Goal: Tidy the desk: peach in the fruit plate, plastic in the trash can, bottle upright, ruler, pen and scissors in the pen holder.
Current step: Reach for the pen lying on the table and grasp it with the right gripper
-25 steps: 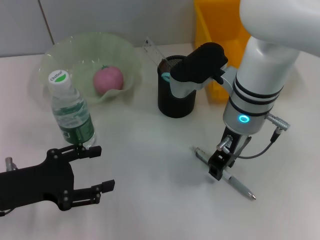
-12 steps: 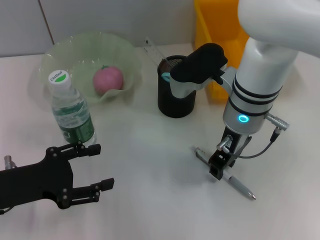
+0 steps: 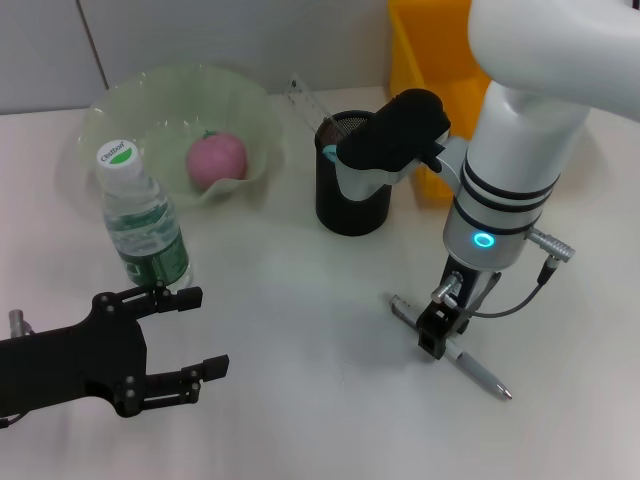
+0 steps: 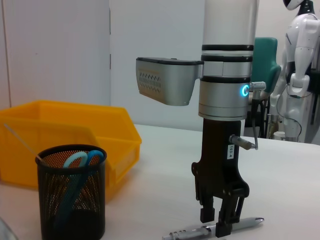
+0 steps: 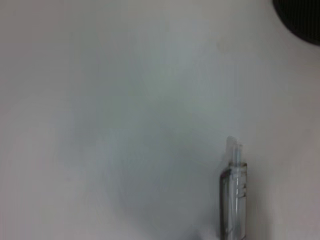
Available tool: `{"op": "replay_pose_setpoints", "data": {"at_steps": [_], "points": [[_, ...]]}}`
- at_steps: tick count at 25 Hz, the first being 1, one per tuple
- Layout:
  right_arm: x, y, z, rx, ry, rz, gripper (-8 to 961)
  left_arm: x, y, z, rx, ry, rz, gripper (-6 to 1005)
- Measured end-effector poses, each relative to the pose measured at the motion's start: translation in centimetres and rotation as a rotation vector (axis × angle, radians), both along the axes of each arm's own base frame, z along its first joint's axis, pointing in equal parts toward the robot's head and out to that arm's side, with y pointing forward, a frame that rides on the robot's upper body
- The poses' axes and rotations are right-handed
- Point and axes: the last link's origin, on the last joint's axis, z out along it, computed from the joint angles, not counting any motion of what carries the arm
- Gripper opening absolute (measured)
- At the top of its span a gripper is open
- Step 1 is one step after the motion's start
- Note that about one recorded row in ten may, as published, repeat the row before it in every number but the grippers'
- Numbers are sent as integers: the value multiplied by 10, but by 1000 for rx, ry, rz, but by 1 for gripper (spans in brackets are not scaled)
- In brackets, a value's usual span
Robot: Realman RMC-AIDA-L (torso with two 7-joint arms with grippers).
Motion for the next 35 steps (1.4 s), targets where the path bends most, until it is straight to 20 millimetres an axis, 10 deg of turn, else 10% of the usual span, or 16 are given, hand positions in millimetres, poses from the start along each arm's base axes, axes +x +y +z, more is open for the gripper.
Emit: {"op": "replay_pose_setpoints", "data": {"at_steps": [35], "points": [[7,-1,-2,-26,-2,36,199,1,0,3,-6,-6,-7,802]]}}
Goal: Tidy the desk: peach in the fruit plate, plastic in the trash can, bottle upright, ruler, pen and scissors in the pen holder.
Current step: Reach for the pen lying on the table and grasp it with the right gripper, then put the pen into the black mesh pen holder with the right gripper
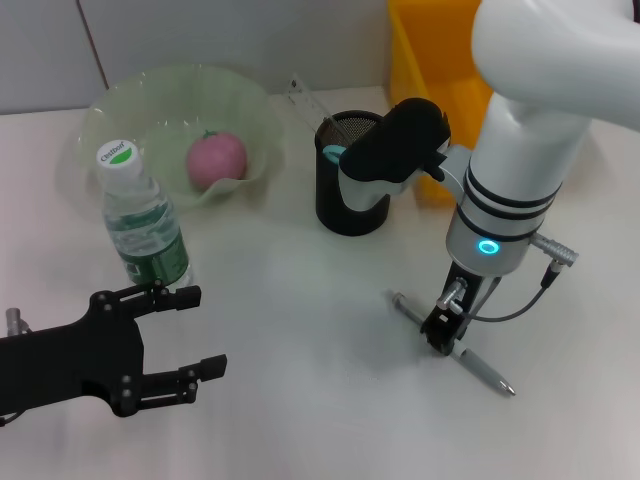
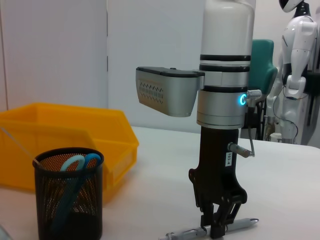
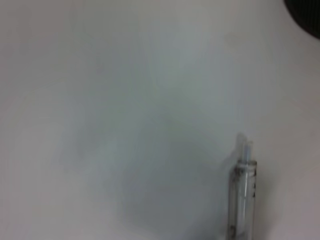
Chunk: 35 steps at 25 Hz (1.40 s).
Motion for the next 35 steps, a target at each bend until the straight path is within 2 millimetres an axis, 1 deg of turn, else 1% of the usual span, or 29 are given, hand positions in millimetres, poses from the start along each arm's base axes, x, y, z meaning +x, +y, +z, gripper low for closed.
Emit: {"op": "replay_pose_setpoints", "data": {"at_steps": [5,12,22,25,27,28,30,32,33,35], "points": [[-5,2,1,-6,10,29,167,-1,0,3,12,-7,2,802],[-7,3,3,-13,14,43,147,0,0,3,14,-11,1,802],[-16,3,7,-7,41,65,125,1,0,2,11,-12,0,802],[-20,5,11,4,70,74,125,0,0,2,12,-12,1,802],[-23,6,16,14,97,88,125,0,0,2,14,-10,2,802],[-26,8,22,29,131,106,125,-1,0,2,15,-9,2,802],[-27,8,24,32,144,114,126,-1,0,2,15,-9,2,802],[-29,10,32,44,191,137,126,-1,0,2,15,-9,3,802],[-31,9,37,42,251,158,126,-1,0,2,15,-9,3,802],[-32,8,40,36,284,171,126,-1,0,3,14,-9,6,802]]}}
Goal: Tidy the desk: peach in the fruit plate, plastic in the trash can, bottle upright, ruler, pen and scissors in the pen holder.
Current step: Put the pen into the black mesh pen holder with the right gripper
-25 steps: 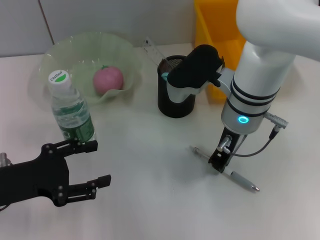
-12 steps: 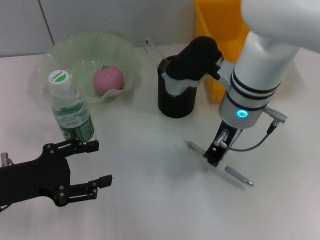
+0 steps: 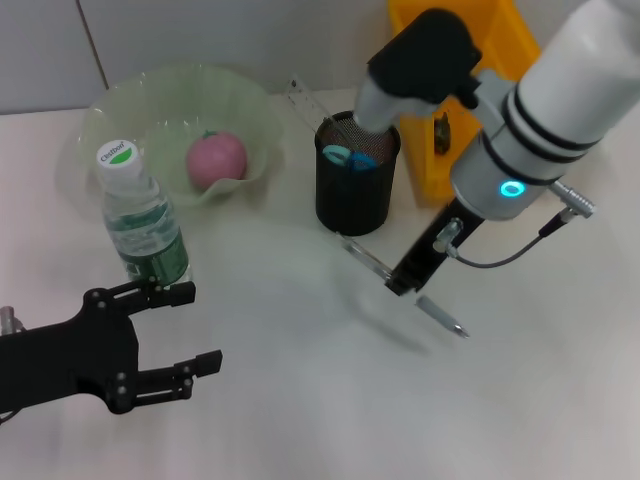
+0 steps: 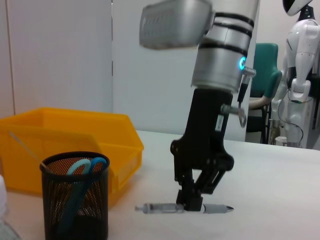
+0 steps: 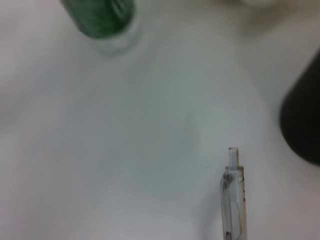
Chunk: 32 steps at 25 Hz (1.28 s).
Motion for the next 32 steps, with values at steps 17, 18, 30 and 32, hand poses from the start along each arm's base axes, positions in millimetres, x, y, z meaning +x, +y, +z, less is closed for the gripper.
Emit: {"op": "replay_pose_setpoints", "data": {"at_steps": [17,18,30,32], "points": [[3,-4,62,139,563,326,125,-3,-1,-1,-1,1,17,802],[5,1,66,192,611,350,125,-3,-1,-1,-2,-1,17,802],[20,30,63,440,722,466,125,-1,-2,-4,-13,-4,12,802],[24,34,62,477,736,483,125,0,-2,-5,-13,-6,13,802]]}}
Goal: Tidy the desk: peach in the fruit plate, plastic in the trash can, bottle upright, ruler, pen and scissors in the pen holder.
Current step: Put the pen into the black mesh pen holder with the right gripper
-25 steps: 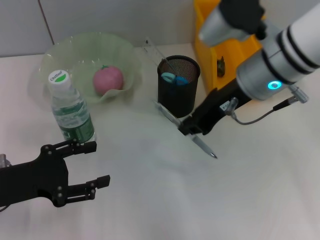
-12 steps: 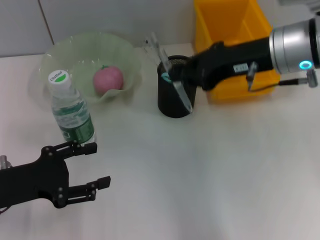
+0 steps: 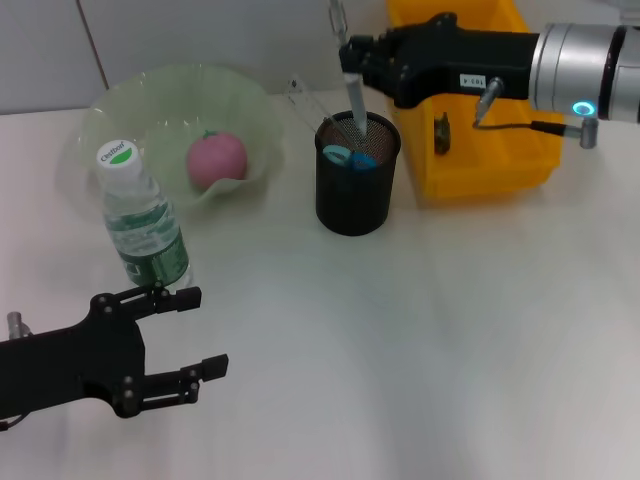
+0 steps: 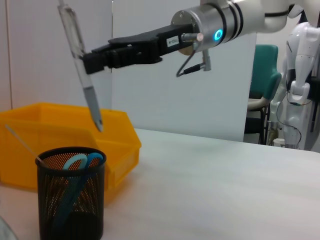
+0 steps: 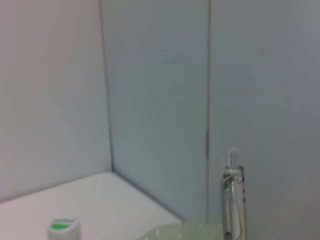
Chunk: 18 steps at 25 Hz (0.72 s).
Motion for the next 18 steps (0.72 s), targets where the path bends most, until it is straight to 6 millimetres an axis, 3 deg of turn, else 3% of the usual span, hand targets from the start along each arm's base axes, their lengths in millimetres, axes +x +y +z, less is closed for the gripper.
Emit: {"op": "replay_pose_setpoints", "data": {"at_steps": [6,18], "points": [[11,11,-13,107,0,10,126,0,-1,-4,-6,-7,9,802],[32,14,-37,205,-23,1,126,2,7,-1,-16,-28,80,802]]}}
